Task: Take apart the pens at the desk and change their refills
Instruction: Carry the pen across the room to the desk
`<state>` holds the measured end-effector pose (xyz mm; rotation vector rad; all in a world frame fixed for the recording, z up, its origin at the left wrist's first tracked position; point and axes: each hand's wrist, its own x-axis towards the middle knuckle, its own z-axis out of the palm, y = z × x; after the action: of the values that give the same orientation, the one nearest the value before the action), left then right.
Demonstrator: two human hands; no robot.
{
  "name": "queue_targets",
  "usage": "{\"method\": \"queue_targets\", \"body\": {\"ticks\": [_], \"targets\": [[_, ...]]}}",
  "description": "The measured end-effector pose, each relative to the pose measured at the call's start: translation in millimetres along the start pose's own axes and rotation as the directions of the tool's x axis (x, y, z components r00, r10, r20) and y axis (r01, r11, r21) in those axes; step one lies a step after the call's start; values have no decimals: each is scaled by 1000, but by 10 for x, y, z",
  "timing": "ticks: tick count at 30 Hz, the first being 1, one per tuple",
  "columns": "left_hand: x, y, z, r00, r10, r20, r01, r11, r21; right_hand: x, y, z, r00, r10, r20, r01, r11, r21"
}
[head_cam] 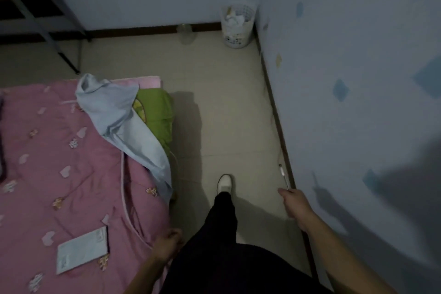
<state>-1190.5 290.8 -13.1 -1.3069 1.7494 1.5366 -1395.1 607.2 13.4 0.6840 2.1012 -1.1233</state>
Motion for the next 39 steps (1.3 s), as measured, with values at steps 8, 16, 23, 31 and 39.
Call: {"method": "queue_targets", "body": {"ticks": [8,16,23,31,39], "targets": [[993,1749,-165,999,49,-24,-49,999,3,1029,-1247,75,996,43,81,-39,998,-53],[1898,3746,-267,993,107,-46,-111,990,-91,1804,-2225,-266,994,95,62,-96,995,8],[2689,4947,-260,982,170,-88,-180,976,-121,2853,-3152,-313,995,76,67,-77,997,13],[3460,5660,-492,985,-17,-171,-35,954,-298,4027,-5076,24,966,-28,256,65,988,-139],[3868,6312,-743,942,-151,-299,-36,841,-539,4614,-7108,756,872,-234,431,397,851,-342]]}}
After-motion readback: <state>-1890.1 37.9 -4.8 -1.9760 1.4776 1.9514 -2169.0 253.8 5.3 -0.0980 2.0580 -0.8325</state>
